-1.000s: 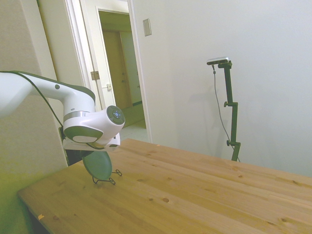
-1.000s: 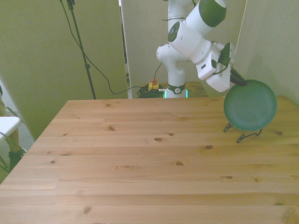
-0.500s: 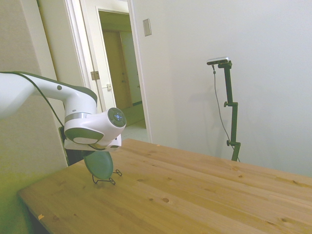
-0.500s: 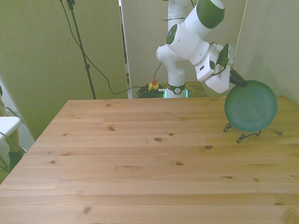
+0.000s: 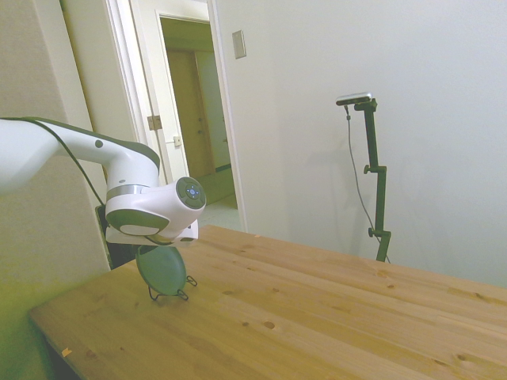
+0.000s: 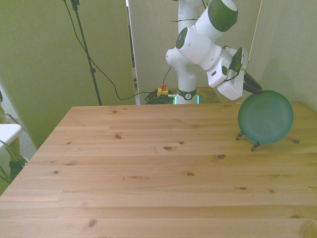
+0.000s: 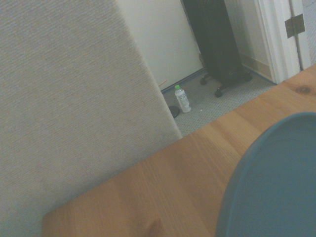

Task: Load the plate

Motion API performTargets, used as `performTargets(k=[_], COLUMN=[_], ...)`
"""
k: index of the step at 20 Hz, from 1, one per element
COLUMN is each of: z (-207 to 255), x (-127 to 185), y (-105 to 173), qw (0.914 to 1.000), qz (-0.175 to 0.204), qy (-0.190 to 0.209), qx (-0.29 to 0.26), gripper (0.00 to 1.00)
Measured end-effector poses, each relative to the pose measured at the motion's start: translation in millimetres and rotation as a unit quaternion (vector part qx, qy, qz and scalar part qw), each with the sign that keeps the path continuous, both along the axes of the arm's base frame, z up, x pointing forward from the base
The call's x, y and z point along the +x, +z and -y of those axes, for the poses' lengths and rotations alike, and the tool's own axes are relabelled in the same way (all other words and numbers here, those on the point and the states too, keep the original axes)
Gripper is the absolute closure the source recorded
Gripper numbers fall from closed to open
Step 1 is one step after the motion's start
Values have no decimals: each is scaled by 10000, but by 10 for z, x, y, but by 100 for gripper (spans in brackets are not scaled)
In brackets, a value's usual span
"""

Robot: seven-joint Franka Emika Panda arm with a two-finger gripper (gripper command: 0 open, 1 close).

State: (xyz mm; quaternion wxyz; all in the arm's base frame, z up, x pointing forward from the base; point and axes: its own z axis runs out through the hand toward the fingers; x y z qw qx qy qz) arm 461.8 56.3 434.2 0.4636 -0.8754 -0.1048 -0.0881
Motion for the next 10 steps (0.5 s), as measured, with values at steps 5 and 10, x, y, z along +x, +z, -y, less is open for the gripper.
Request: performTargets(k=[5, 10], z=[-6, 31], x=[-3, -51], y=[10, 129], qw=[10000, 9997], qz=[13, 186], qy=[7, -133], qx=[-1, -70], gripper=[0, 0])
